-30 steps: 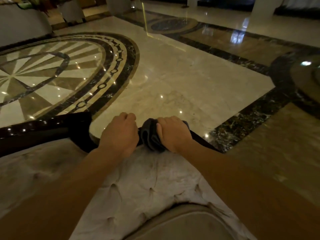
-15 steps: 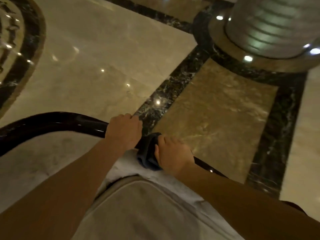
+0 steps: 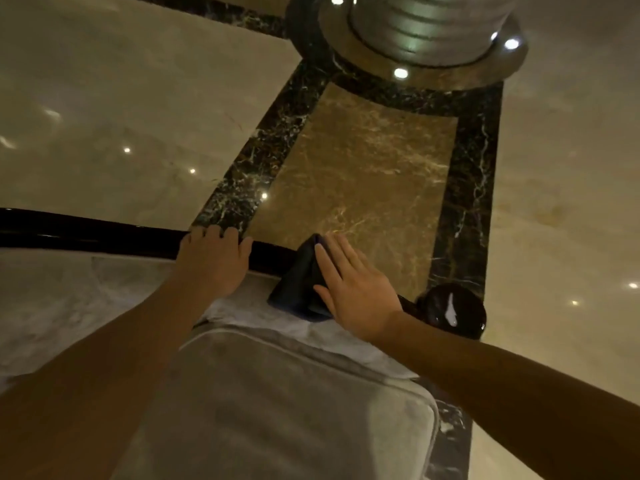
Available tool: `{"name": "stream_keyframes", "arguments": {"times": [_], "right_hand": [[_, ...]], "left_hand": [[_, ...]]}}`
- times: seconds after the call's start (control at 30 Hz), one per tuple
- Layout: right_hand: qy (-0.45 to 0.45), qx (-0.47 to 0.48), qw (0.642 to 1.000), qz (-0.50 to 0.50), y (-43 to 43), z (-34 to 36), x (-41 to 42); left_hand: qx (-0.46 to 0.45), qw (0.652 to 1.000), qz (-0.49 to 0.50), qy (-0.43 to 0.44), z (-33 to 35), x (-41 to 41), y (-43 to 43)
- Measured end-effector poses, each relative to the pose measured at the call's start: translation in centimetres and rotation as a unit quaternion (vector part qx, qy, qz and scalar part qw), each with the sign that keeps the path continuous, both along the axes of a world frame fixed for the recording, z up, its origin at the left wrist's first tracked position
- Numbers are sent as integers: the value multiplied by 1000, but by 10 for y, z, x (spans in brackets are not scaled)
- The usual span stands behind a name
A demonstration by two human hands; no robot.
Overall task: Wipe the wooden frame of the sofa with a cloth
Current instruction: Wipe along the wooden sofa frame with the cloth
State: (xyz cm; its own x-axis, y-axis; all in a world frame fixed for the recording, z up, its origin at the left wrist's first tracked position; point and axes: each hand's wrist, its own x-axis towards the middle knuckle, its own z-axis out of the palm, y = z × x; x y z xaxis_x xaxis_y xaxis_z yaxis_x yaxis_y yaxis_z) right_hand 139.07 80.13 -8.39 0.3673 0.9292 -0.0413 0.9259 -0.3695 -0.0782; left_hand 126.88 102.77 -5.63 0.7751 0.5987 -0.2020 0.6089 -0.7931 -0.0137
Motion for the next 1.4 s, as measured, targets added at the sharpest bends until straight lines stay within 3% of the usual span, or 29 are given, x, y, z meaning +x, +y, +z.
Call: {"name": "stream_keyframes", "arguments": {"times": [0.17,0.4,0.63,0.87,0.97,1.1,1.2,1.27,1.33,1.4], "right_hand": [[-12,-16,999,-27,-72,-5,8],[-36,-70,996,-51,-128,-15,18],[-46,-84,995,-30,-151,-18,47],[16,-43,979,-199,-132,-22,71],[33,16,948,-315,-132,-25,59],[47,84,855,-510,-116,-27,30],[106,71,766,-630,-91,-25,29],[130,34,744,-654,-78,-27,35],[118,5,776,-620,-76,-30,38],[78,17,843,-532,-83,-28,39]], "left_hand": [[-20,996,-70,-45,5,30,-73],[23,983,-185,0,4,61,-147],[51,974,-214,-60,-5,69,-164],[87,964,-227,-111,-17,86,-170],[99,964,-204,-136,-23,85,-171],[98,972,-174,-122,-18,86,-177],[93,976,-169,-99,-14,87,-178],[95,976,-174,-87,-12,87,-179],[97,975,-174,-102,-11,86,-179],[104,973,-178,-106,-12,86,-178]]}}
